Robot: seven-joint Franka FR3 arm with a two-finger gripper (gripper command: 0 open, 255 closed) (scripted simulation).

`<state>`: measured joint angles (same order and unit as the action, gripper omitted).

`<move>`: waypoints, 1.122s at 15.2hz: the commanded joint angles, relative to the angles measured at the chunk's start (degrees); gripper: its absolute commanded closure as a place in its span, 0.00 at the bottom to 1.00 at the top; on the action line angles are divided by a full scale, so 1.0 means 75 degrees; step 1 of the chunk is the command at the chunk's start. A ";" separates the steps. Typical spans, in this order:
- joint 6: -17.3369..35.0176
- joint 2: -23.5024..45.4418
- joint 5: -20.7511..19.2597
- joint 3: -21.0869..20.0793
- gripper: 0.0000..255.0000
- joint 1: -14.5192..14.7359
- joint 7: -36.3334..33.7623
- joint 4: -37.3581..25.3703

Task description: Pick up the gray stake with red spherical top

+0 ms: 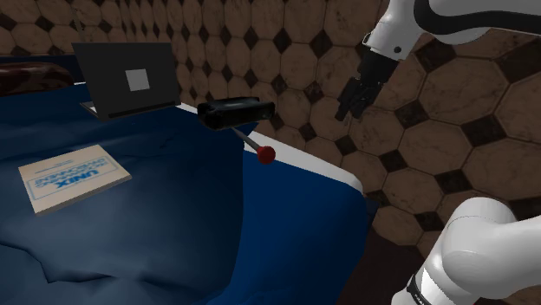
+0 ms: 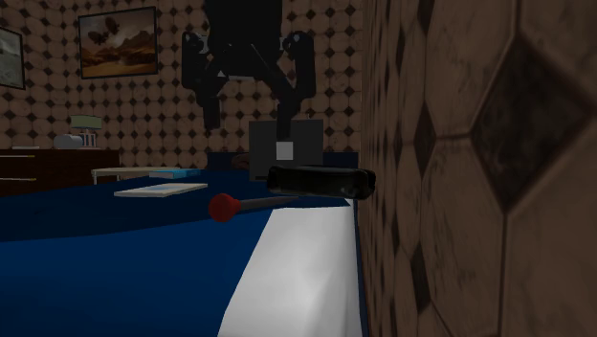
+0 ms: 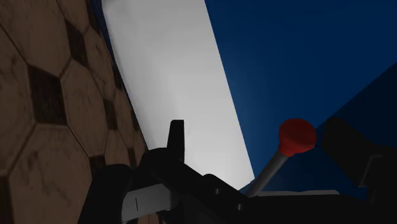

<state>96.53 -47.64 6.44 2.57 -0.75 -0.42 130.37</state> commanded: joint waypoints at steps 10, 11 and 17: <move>0.0430 0.2974 0.0294 -0.0610 0.00 0.0064 -0.1077 -0.1795; 0.0436 0.3311 0.0306 -0.0663 0.00 0.0069 -0.1196 -0.2043; 0.0288 0.5371 0.0309 -0.0914 0.00 0.0120 -0.1909 -0.3756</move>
<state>98.85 -9.89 8.75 -3.96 0.04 -13.73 104.24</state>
